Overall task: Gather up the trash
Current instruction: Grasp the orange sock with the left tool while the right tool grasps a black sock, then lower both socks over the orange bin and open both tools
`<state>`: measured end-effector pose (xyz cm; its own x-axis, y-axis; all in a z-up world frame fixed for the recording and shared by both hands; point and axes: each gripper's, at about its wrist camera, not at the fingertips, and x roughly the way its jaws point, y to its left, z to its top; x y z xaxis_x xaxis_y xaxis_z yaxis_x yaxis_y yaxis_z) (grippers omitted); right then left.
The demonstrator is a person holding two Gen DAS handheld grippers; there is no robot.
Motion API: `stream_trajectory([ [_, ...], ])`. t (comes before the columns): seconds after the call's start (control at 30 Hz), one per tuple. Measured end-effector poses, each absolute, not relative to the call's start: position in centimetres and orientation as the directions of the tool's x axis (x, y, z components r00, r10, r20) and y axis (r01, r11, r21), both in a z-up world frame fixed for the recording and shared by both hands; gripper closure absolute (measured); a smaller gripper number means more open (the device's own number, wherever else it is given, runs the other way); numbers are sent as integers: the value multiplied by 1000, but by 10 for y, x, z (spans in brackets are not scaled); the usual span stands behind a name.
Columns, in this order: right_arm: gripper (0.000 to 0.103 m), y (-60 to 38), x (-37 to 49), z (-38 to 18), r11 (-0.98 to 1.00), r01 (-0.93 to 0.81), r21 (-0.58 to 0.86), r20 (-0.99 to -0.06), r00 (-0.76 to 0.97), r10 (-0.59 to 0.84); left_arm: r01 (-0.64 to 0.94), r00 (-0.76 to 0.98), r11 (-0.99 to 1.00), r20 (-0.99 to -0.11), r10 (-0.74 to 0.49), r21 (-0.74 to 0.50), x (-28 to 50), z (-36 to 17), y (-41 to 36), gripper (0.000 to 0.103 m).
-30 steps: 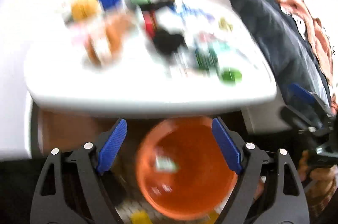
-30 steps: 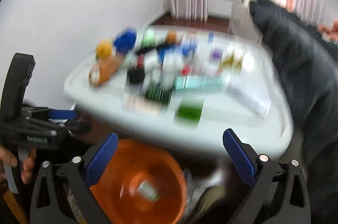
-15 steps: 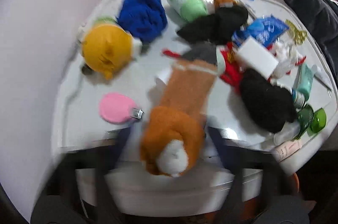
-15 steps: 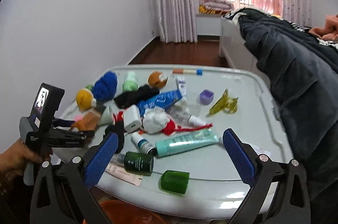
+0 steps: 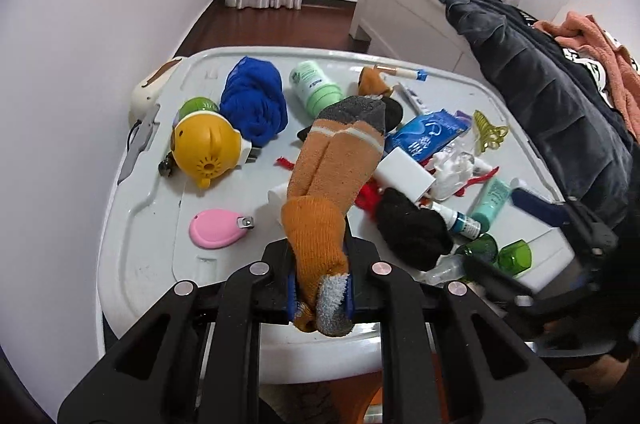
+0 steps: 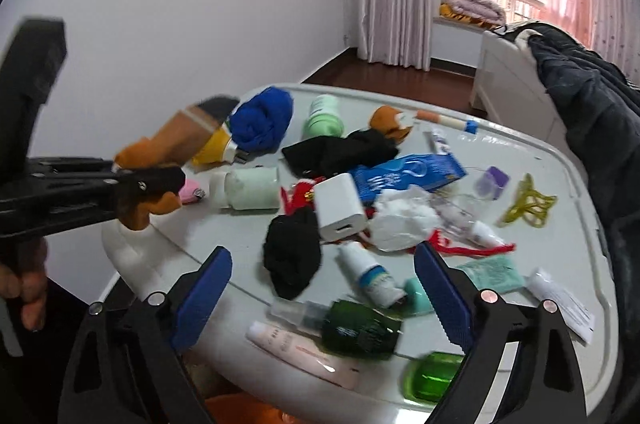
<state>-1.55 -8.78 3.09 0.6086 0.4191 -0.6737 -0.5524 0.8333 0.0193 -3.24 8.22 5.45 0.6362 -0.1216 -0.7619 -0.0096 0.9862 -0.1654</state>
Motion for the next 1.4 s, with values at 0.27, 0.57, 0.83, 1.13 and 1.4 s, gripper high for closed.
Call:
stream_trajectory([
  [0.27, 27, -54, 18, -1, 847, -532, 13, -742, 563, 365, 10, 638, 982, -754, -153, -191, -30, 54, 79, 88],
  [0.57, 70, -42, 16, -5, 836, -541, -96, -751, 591, 296, 11, 625, 979, -763, -164, -202, -33, 51, 80, 87],
  [0.83, 70, -93, -12, 59, 830, -557, 7, -660, 621, 422, 33, 628, 977, -756, -185, -212, -65, 54, 60, 87],
  [1.13, 69, -166, -116, 16, 821, -556, 126, -830, 394, 394, 203, 350, 933, -868, -353, -298, -146, 5, -12, 87],
  [1.4, 28, -172, -149, -38, 847, -519, 118, -930, 242, 278, 196, 184, 949, -941, -283, -247, -157, -37, -38, 32],
])
